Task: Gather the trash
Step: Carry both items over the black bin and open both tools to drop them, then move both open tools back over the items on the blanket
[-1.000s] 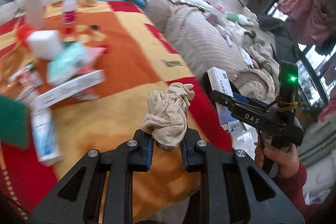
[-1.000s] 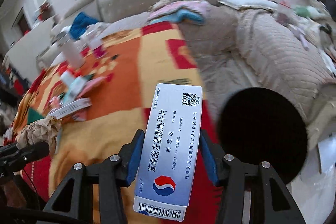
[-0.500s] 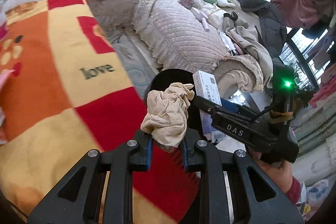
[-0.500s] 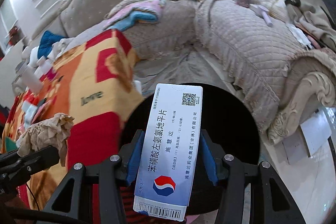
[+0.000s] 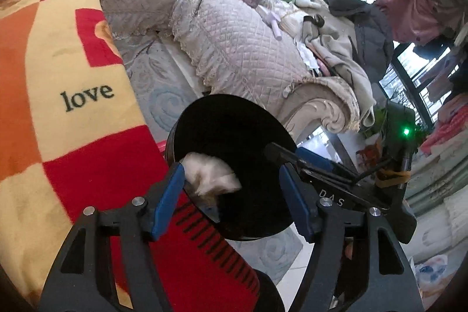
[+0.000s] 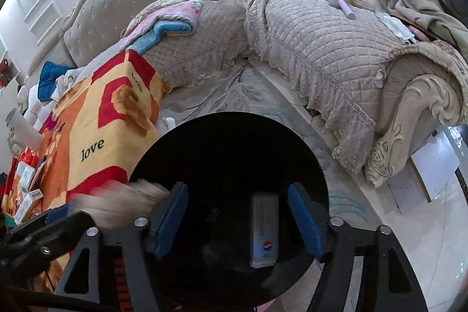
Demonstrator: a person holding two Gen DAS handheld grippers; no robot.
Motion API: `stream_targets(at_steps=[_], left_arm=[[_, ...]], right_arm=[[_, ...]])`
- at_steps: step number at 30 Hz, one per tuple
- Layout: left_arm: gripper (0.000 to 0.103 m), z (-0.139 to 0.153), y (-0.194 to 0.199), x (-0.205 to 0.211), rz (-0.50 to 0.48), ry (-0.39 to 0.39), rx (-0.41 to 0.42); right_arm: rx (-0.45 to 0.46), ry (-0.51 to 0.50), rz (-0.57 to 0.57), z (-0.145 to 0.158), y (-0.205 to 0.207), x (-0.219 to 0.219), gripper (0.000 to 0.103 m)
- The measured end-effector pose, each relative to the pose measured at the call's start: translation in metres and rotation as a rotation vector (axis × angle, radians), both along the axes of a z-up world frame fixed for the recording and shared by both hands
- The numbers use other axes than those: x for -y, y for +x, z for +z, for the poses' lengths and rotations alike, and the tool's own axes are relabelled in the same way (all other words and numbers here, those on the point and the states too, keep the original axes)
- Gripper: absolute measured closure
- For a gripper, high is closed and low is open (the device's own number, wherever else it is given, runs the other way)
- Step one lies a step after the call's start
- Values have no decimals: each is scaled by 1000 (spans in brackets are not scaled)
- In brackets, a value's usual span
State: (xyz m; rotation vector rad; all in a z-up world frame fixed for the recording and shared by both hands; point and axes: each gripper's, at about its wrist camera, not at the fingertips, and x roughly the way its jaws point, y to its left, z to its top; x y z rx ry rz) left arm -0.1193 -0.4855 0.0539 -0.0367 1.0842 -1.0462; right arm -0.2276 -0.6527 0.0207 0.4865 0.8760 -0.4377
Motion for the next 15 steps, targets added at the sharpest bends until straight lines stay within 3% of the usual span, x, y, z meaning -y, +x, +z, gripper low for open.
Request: stream_targets(at_steps=[7,15], left_arm=[[36,6,-1,-17,30,28,46],[36,14,-4,-70,122,47,121]], right_arm=[[34,-8,-4,6,-8,-12,34],[105,-41,55,20,-5,-54,34]])
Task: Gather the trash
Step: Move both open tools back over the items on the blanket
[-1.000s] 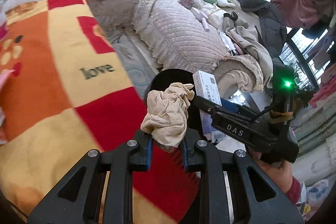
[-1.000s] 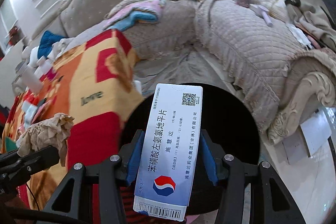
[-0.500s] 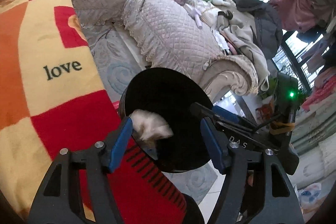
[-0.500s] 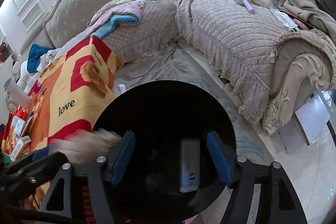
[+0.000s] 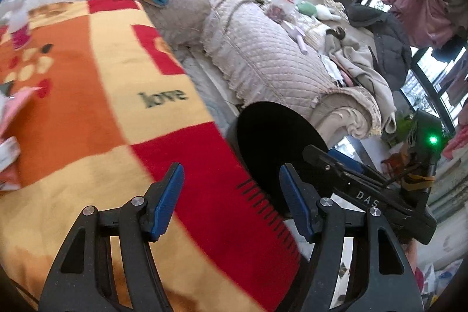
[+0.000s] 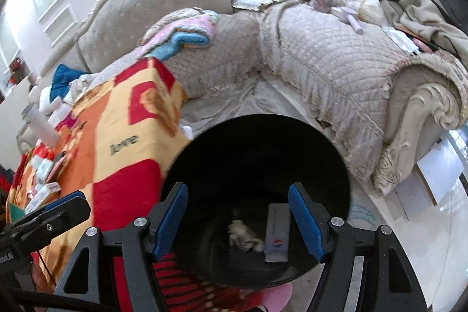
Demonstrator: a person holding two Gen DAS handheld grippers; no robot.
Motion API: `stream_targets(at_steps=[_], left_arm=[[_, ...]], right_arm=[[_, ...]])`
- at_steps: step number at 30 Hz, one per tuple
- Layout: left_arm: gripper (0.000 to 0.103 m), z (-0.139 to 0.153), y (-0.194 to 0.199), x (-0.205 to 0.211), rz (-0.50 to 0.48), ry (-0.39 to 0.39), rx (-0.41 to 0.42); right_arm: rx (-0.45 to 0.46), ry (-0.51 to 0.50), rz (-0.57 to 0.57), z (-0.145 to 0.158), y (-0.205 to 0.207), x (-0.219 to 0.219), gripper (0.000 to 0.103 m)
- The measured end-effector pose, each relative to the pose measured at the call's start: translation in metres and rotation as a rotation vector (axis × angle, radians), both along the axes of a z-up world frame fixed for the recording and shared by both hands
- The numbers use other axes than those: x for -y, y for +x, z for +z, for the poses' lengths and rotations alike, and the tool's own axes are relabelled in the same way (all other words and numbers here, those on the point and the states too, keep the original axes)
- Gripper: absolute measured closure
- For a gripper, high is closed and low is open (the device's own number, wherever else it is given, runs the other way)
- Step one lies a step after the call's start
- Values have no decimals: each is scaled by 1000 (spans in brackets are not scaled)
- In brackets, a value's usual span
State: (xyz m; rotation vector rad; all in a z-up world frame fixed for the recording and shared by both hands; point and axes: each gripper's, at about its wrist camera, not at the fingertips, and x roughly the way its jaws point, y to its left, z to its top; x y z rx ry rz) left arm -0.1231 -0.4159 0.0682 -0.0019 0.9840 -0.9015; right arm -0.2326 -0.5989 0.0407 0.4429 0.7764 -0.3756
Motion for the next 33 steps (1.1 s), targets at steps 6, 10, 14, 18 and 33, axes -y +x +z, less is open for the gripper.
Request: stream_targets(at_steps=[6,10,14,18,33], left_arm=[[36,11,-6,-56,75,11,104],[36,14,-6,-93,156,47,155],[36,13,-4,-123,226,100,193],[36,11,1,-151,277,126,196],[36,13,4,-221,420,170,232]], right_arm=[[17,-18,83,8,15,-40,34],[24,-19,133,11,27,-66,32],[25,-20,180,14,42,-93,30],[22,-30,230,16,54,-121,29],[2,-51,367,20,84,-195,26]])
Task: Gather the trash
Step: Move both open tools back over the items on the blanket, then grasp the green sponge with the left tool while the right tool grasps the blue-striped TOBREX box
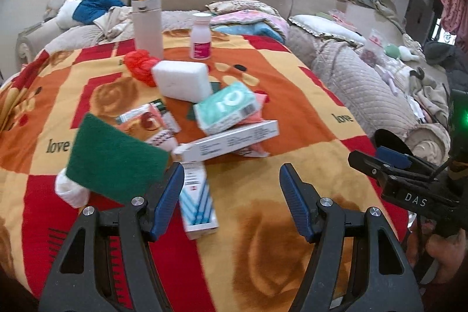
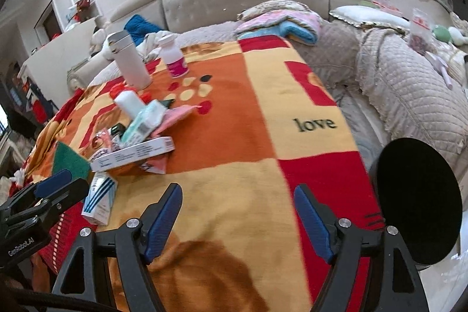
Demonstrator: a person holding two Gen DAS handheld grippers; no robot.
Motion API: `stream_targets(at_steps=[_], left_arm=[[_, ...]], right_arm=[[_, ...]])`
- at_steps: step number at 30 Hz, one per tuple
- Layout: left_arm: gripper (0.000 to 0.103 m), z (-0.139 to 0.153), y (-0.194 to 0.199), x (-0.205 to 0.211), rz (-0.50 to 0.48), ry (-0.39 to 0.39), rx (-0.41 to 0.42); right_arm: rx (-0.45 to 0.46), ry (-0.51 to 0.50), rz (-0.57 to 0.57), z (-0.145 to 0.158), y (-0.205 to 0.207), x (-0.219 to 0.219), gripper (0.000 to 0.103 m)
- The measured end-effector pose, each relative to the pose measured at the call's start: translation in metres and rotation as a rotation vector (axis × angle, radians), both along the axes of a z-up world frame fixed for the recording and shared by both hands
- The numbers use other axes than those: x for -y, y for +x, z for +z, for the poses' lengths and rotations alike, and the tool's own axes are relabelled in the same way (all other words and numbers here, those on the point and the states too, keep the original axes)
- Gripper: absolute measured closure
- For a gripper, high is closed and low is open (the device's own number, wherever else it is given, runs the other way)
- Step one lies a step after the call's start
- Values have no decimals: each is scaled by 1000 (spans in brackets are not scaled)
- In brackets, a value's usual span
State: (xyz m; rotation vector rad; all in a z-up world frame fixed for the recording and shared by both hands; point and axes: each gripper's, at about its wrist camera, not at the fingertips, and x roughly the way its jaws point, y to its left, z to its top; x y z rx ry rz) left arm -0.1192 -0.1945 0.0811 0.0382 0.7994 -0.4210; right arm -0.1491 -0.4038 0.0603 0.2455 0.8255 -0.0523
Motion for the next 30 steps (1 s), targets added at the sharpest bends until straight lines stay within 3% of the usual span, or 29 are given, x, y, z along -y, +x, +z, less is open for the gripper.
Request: stream_targets(at_steps=[17,20,30], left_arm=[[36,0,16,-95,119,-35,-45],[32,3,25,-110,137,-51,-48],[29,-1,58,-138,178,-80,-60]], right_arm=[[-75,30,140,-14,28,-54,24],[-90,34,156,-17,33,-61,23],[-126,144,277,-20,52,-105,23]])
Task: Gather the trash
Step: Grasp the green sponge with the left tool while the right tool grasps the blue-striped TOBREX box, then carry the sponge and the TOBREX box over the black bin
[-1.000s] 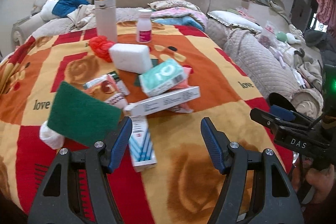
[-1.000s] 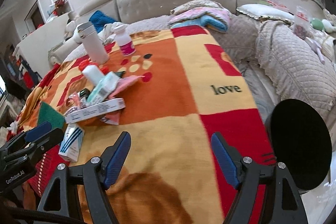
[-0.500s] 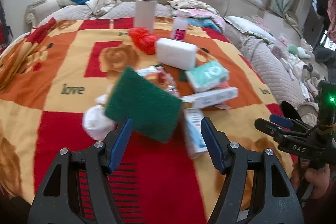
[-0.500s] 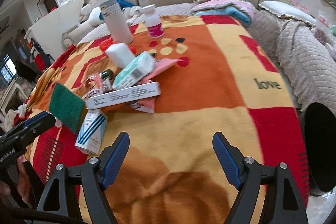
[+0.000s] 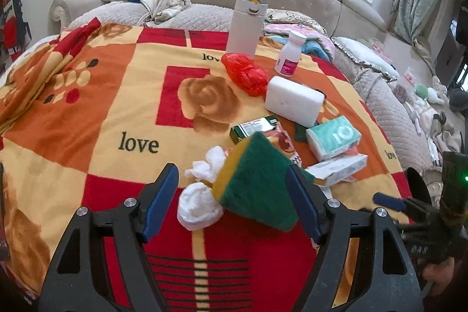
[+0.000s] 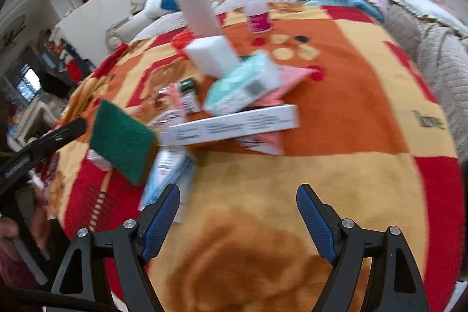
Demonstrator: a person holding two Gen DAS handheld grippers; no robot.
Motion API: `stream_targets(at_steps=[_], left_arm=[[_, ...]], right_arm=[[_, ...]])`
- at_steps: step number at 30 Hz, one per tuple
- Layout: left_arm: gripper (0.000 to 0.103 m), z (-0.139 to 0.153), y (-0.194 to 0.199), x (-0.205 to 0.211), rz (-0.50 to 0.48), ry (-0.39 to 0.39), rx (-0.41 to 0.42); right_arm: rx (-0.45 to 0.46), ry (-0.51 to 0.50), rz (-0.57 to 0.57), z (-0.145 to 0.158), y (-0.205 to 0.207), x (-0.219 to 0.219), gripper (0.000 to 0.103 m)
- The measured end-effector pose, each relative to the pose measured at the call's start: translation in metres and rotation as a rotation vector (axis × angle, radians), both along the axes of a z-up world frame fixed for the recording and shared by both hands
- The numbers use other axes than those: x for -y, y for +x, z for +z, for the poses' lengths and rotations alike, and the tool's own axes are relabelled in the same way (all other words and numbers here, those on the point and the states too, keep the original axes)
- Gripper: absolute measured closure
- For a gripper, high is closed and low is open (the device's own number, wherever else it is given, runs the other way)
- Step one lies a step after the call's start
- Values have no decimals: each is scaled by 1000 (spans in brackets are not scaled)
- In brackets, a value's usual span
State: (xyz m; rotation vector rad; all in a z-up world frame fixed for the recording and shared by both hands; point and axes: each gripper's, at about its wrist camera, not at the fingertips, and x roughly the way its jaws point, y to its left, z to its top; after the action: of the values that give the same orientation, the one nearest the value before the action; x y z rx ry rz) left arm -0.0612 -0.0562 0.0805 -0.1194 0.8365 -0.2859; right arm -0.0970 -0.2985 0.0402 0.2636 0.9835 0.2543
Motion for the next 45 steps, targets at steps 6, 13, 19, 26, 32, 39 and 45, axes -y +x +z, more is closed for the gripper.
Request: stream_targets(at_steps=[6,13,19,26,32,39,45], left_arm=[[29,-4,10,-9,-5,-26,-7],[29,-8,18,1,-63,-7,-7],[63,-18,22,17,-140,-50,-70],[85,-2,6,26,-159,-16,-29],[87,25,-7,28,-176,-68,9],[87,48,-22,47,-208,-64,59],[87,47,-28,76,-237,-47,60]], right_arm=[[-6,-1,84,-13,18,-46,24],[-25,-16,94,-21,24,-46,66],[-12,-39,53,-10,2,-10,68],[-6,-24,9,-8,-21,20,69],[16,-21,-26,-1,-31,33,69],[49,-27,-68,12,-42,52,69],[54,-34,-101,14,-48,68,69]])
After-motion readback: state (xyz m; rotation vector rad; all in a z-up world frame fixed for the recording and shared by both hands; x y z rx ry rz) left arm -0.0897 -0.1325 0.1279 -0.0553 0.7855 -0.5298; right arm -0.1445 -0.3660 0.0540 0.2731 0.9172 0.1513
